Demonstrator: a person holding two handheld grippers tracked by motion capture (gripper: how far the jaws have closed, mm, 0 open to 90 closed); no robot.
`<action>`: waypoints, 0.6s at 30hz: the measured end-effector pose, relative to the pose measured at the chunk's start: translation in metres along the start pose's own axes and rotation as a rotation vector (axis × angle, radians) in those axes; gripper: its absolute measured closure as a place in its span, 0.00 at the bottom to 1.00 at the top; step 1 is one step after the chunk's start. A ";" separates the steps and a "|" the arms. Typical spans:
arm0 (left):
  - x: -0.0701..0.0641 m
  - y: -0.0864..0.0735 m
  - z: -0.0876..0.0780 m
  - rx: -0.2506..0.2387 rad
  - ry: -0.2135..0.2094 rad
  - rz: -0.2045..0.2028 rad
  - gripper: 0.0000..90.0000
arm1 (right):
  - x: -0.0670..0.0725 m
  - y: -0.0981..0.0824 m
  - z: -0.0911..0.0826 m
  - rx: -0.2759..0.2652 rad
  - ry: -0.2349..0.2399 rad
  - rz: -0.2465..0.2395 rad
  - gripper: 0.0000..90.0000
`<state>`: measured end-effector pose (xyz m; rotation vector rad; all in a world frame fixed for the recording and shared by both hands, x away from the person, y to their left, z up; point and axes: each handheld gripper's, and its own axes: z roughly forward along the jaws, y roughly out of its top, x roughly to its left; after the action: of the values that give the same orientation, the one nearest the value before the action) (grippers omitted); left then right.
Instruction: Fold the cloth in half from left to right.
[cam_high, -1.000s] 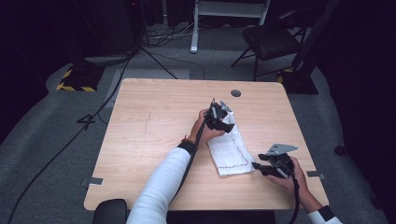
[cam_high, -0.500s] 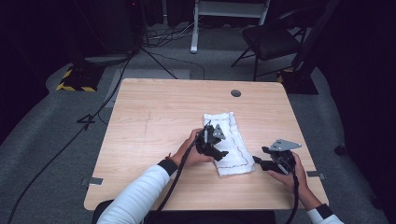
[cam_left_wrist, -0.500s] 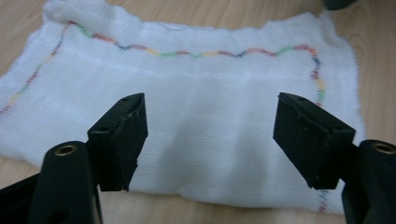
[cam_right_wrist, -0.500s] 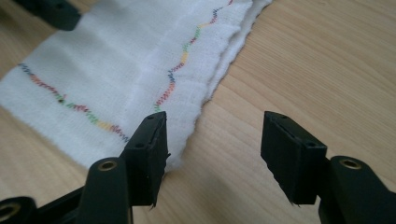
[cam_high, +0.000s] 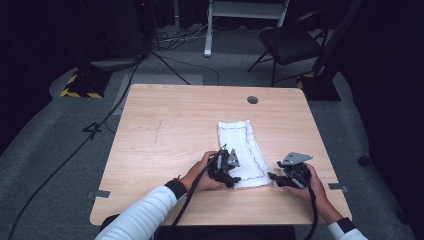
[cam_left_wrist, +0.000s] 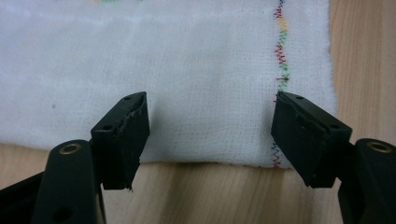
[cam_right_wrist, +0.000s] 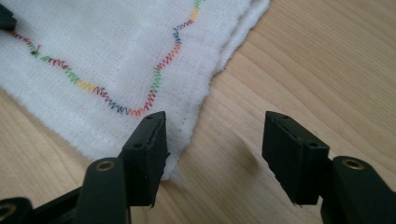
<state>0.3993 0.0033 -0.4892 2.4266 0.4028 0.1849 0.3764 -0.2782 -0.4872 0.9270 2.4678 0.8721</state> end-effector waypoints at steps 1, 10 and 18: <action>0.000 -0.002 -0.001 0.001 -0.005 0.004 0.32 | 0.001 0.000 -0.001 0.001 0.007 -0.005 0.48; -0.007 -0.020 -0.015 -0.008 -0.014 0.018 0.32 | 0.022 0.000 -0.004 0.014 0.072 -0.019 0.48; -0.020 -0.043 -0.033 -0.024 0.011 0.022 0.32 | 0.049 0.005 -0.005 0.014 0.100 -0.100 0.47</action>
<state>0.3627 0.0474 -0.4915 2.4080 0.3764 0.2125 0.3412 -0.2433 -0.4856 0.7741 2.5829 0.8881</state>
